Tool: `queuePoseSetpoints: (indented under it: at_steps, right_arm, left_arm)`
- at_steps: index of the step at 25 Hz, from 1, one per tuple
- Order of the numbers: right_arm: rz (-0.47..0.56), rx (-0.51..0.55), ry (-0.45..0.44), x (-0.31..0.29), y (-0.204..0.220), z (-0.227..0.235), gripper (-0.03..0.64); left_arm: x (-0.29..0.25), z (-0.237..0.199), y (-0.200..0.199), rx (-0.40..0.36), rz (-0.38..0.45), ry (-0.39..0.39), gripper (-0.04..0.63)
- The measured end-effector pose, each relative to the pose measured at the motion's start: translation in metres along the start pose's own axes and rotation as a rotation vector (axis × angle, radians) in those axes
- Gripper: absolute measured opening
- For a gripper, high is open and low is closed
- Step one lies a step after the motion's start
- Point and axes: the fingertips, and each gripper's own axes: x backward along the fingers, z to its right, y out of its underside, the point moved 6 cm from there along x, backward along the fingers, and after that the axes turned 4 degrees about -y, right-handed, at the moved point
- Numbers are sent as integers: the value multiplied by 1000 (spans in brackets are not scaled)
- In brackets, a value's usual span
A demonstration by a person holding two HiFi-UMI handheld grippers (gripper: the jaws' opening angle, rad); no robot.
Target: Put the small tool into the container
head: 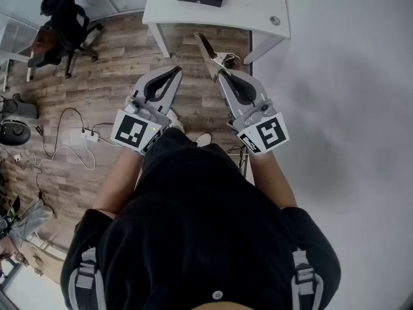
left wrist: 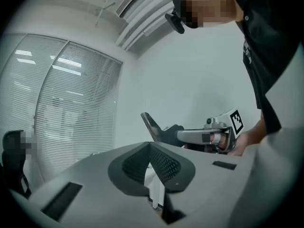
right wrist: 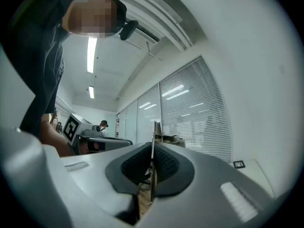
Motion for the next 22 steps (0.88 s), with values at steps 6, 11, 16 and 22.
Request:
queuePoseSetpoints:
  at_steps: [6,11,16,22]
  right_arm:
    - [-42,6,7,8,3,3,18]
    - [-51,-27,-12,12,-2,3,21]
    - [-42,-29,-24,8,-7,0,21]
    - [-35,-36,-10,14,-1,4,21]
  left_arm:
    - [0,12,12,13,-14,-48,8]
    - [4,20,10,21,-10,-78,8]
    - [6,15,6,27,-30,-87,8]
    - [0,18,11,28,-30,-76,8]
